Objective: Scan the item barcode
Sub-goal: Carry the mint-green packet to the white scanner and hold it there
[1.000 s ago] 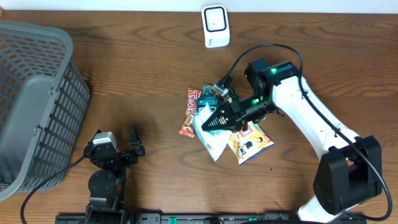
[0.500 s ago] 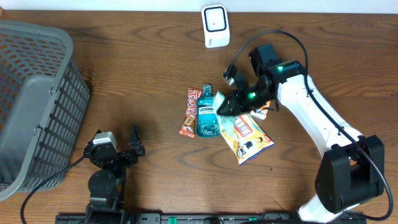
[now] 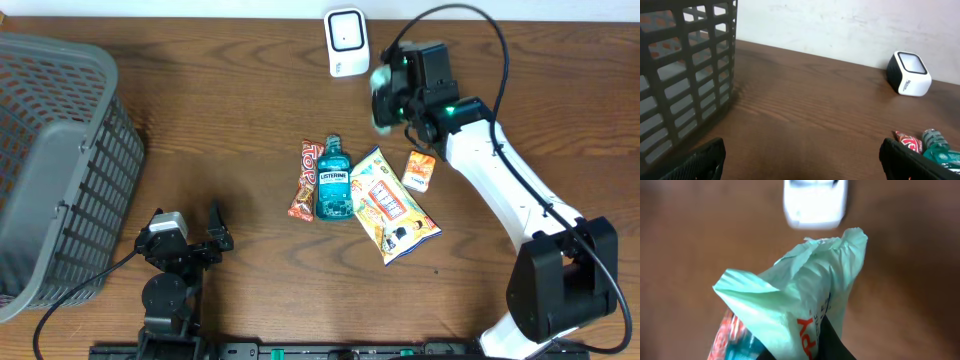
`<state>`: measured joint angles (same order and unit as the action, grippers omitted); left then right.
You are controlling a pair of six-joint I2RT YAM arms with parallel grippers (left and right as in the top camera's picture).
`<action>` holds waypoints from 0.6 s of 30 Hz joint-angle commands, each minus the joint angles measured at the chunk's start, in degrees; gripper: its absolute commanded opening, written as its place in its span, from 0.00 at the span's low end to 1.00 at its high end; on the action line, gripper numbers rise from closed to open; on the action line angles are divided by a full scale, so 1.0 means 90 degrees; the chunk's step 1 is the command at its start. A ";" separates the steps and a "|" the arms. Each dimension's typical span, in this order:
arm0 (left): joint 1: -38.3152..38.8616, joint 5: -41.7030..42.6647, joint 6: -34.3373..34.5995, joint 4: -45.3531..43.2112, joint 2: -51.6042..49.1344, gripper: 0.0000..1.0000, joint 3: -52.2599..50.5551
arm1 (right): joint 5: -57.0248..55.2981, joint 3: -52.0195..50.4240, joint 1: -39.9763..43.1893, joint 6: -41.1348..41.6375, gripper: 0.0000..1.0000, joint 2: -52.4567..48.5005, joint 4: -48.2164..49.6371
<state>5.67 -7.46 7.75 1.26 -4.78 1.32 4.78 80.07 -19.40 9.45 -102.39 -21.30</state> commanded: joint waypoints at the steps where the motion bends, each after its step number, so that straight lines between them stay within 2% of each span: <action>1: -0.0027 -0.0126 0.0056 0.0238 -0.0007 0.98 -0.0121 | -0.1076 0.0063 -0.0029 0.0073 0.01 -0.0168 0.0559; 4: -0.0027 -0.0126 0.0056 0.0238 -0.0007 0.98 -0.0121 | -0.1212 0.0291 -0.0068 -0.0024 0.01 -0.0559 0.1149; 7: -0.0029 -0.0126 0.0053 0.0238 -0.0007 0.98 -0.0121 | -0.1207 0.1008 -0.0095 -0.0061 0.01 -0.1239 0.1258; 18: -0.0027 -0.0126 0.0056 0.0238 -0.0007 0.98 -0.0121 | -0.1547 0.5411 -0.0345 -0.1027 0.01 -0.4347 0.0146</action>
<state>5.67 -7.46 7.75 1.26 -4.78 1.34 -7.51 120.51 -21.37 4.38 -137.67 -19.38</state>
